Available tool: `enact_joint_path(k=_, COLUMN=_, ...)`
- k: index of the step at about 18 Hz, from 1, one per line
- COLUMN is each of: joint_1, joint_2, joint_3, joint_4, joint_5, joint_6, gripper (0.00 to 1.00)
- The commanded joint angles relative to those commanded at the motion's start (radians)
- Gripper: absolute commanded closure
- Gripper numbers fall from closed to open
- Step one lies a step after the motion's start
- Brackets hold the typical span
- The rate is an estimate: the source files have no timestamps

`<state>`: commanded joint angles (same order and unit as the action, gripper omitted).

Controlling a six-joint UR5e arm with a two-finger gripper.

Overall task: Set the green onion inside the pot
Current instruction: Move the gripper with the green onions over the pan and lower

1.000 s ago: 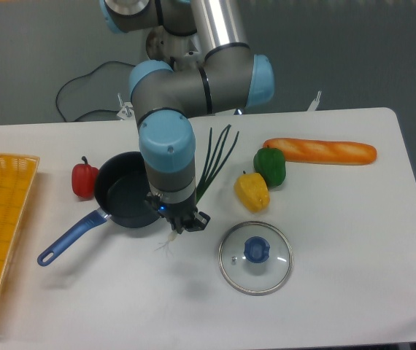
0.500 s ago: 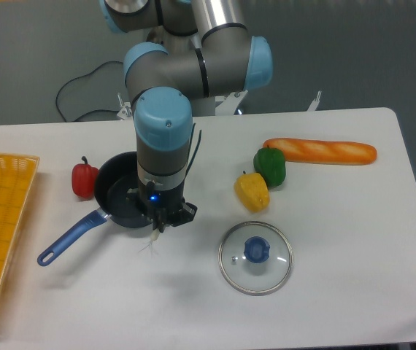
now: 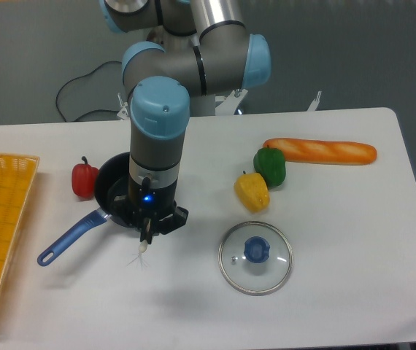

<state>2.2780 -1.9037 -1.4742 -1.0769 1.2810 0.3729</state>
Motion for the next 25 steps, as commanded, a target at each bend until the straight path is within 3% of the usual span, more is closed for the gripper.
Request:
enact_joint_path(k=14, joint_1=-0.055, joint_2=-0.034, joint_3=-0.006, joint_4=0.071, joint_5=0.0, joint_6=-0.048, gripper=0.87)
enact_joint_path(k=25, joint_1=-0.08, joint_2=-0.048, joint_3=-0.058, joint_4=0.071, joint_5=-0.002, joint_6=-0.048, gripper=0.87)
